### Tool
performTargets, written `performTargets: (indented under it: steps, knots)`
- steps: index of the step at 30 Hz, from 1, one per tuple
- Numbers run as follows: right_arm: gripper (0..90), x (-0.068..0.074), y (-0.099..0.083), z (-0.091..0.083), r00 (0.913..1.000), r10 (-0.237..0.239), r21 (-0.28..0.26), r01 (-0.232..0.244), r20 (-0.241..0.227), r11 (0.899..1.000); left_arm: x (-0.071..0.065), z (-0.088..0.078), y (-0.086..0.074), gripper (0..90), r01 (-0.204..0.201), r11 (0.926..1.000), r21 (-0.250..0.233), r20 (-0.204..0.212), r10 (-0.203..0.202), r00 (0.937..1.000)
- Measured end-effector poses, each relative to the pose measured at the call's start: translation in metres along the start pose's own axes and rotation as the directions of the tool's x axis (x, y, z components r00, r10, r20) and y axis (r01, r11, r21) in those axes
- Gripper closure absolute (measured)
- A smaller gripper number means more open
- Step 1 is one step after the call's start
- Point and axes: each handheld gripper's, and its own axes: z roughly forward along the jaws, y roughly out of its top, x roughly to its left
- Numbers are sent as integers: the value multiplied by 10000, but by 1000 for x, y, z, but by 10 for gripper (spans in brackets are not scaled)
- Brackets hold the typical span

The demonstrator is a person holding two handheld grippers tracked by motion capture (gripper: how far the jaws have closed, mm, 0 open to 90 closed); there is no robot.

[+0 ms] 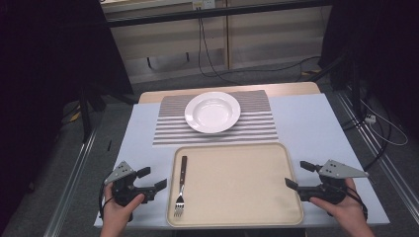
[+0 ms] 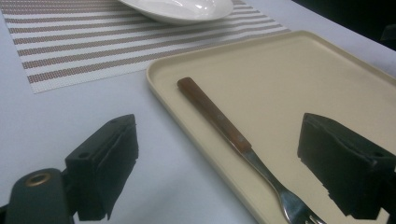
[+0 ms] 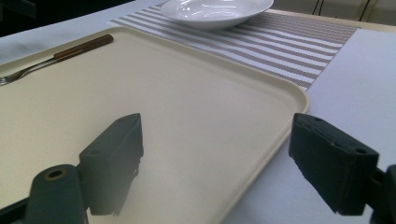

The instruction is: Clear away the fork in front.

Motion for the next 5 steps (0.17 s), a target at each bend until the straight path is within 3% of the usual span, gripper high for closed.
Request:
performTargets:
  steps: [5]
  knots:
    - [178,0,-2,-2,10000,-52,30,52,1,10000,0,3,1,127,36,10000,10,-35,-36,10000]
